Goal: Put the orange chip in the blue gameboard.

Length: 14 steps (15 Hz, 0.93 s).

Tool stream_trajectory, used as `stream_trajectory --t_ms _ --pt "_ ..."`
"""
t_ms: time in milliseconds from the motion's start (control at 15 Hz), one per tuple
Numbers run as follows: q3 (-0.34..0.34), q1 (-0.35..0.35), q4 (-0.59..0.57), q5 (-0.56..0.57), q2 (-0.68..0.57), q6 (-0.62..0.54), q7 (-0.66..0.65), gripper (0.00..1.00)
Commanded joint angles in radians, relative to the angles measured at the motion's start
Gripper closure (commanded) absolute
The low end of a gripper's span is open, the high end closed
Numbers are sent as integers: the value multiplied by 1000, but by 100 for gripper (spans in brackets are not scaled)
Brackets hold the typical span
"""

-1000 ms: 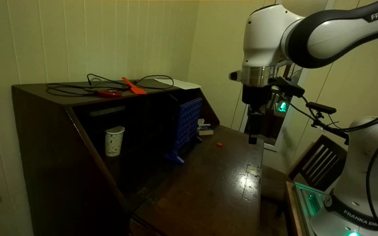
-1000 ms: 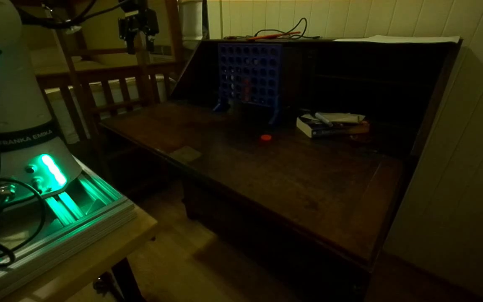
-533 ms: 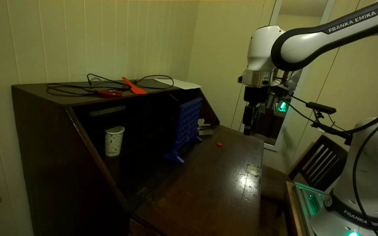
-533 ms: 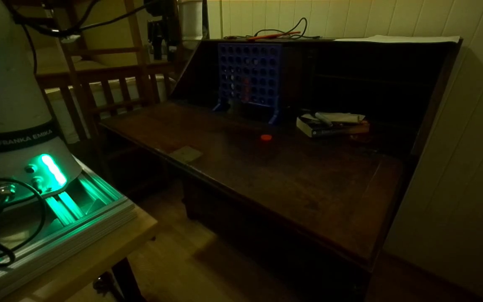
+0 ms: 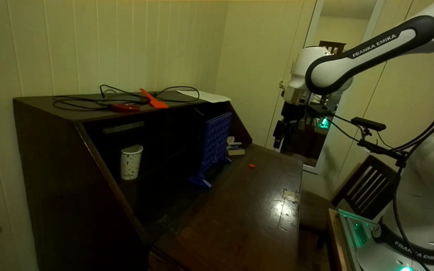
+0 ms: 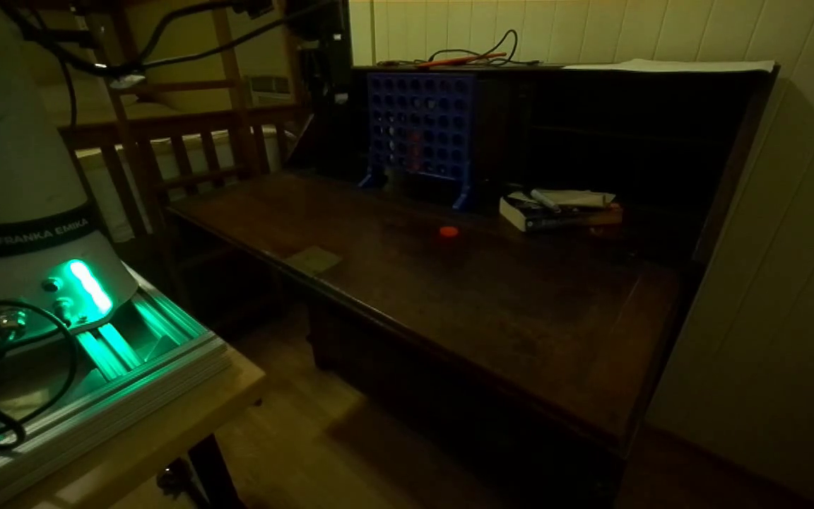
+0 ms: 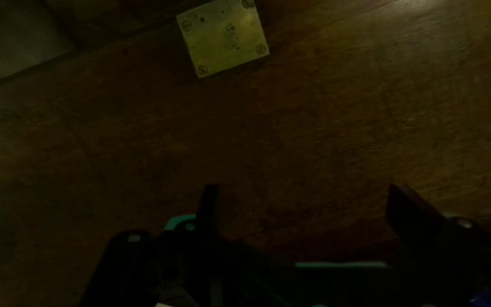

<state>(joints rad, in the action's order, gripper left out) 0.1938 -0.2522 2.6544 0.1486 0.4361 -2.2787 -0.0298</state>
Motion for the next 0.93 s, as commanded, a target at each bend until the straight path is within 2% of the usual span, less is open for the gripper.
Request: stream_trajectory --t_ms 0,67,533,667,867 --pt "34 -43 -31 20 -91 -81 14 0" --pt "15 -29 -3 5 -37 -49 2 0" --pt "13 -32 -6 5 -48 -53 3 0" --pt "-4 -46 17 37 -42 -99 -36 0" --pt "11 -55 1 25 -94 -170 -55 0"
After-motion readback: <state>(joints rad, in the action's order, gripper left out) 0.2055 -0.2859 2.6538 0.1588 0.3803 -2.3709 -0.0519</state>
